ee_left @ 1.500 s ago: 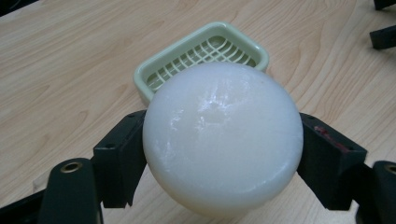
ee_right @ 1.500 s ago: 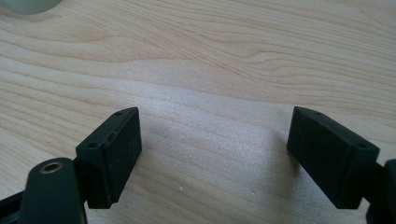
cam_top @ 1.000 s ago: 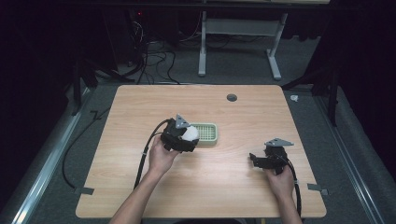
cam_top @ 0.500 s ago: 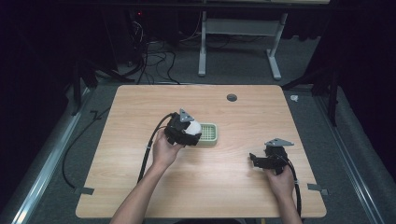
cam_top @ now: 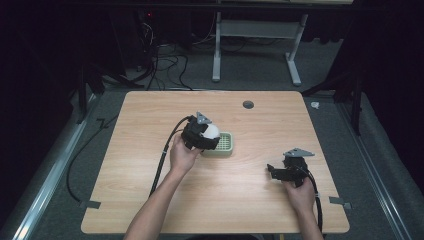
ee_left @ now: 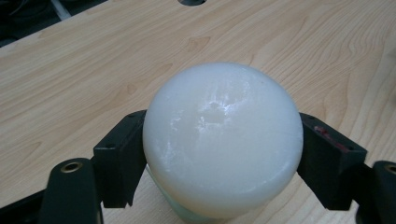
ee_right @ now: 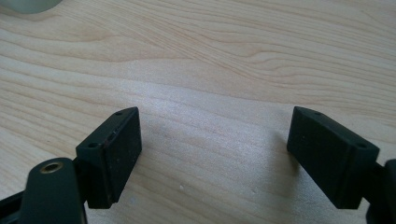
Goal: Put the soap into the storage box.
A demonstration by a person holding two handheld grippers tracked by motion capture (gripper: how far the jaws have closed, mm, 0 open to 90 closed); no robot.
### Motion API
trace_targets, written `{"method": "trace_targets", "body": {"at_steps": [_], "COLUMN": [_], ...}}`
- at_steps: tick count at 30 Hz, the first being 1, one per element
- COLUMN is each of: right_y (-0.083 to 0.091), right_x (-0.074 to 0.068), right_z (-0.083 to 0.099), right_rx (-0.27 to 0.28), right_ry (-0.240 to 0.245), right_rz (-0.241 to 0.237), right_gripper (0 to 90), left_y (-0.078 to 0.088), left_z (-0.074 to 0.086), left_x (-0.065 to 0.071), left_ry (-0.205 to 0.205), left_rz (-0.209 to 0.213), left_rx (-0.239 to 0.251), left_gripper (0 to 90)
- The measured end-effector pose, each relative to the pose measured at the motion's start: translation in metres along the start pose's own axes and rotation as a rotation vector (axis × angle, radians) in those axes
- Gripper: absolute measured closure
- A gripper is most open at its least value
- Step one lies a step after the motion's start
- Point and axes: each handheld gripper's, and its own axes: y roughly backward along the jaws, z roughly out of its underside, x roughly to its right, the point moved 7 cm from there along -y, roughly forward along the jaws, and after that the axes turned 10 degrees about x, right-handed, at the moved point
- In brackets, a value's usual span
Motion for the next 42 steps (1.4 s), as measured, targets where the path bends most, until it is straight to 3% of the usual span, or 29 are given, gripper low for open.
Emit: {"method": "trace_targets", "body": {"at_steps": [16, 26, 42], "right_y": [0.0, 0.0, 0.0], "right_x": [0.0, 0.0, 0.0], "right_z": [0.0, 0.0, 0.0], "right_rx": [-0.001, -0.001, -0.001], "right_ry": [-0.001, -0.001, -0.001], "right_rz": [0.001, 0.001, 0.001], "right_gripper": [18.6, 18.6, 18.6], "left_y": [-0.027, -0.042, -0.05], "left_z": [0.017, 0.026, 0.034], "left_x": [-0.007, -0.005, -0.005], "left_ry": [0.022, 0.03, 0.029], "left_rz": [-0.04, -0.043, -0.053], "left_rx": [-0.056, -0.086, -0.119], "left_gripper": [24.8, 24.7, 24.7]}}
